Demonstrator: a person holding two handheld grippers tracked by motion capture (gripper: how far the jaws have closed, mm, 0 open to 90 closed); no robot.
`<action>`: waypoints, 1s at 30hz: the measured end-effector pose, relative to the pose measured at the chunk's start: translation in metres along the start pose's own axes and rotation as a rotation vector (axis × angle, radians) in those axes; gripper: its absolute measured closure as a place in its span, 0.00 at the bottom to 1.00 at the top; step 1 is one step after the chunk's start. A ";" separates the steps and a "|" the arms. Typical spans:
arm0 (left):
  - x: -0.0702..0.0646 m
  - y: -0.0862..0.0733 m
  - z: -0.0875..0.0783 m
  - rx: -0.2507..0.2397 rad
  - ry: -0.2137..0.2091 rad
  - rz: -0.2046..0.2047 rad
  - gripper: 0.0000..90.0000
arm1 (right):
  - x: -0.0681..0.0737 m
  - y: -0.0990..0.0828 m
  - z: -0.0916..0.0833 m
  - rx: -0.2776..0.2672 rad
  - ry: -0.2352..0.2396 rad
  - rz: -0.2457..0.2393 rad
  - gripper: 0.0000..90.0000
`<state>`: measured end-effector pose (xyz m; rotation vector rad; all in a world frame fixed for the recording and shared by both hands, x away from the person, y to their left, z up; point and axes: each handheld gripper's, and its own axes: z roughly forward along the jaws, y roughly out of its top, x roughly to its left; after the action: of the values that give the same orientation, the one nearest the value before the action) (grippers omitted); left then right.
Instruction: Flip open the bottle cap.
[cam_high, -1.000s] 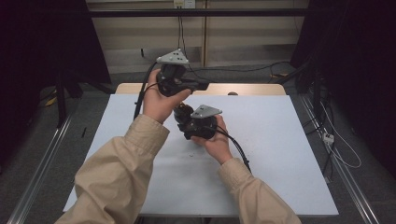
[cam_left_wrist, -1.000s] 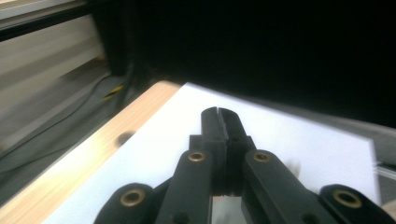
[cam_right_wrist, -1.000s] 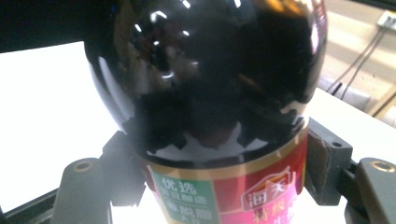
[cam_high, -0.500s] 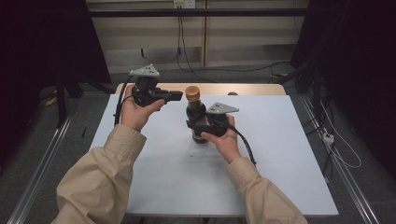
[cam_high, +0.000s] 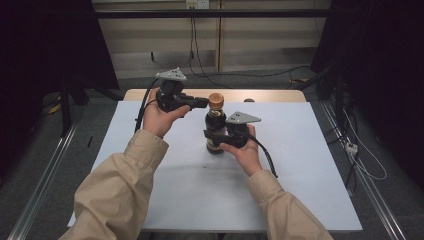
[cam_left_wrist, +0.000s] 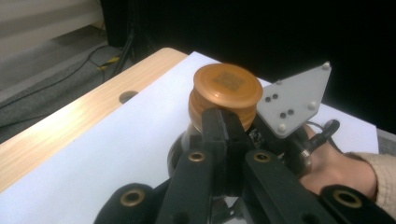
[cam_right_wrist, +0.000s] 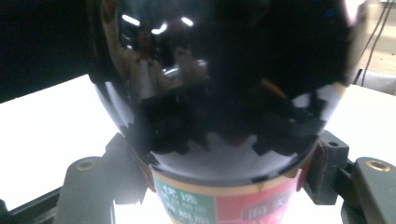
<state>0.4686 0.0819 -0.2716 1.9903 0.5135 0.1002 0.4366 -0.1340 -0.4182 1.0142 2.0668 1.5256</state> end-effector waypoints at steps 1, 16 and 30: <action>-0.001 0.002 0.002 0.001 0.000 0.005 1.00 | -0.001 0.000 -0.001 0.003 -0.004 0.003 0.34; -0.024 0.037 0.011 -0.105 -0.038 0.052 1.00 | 0.001 -0.003 -0.001 0.001 -0.007 -0.023 0.35; -0.013 0.014 -0.013 0.012 0.034 0.046 1.00 | 0.002 0.001 0.003 0.024 -0.008 -0.027 0.34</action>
<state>0.4578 0.0828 -0.2509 2.0161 0.4910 0.1605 0.4378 -0.1309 -0.4182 0.9952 2.0896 1.4845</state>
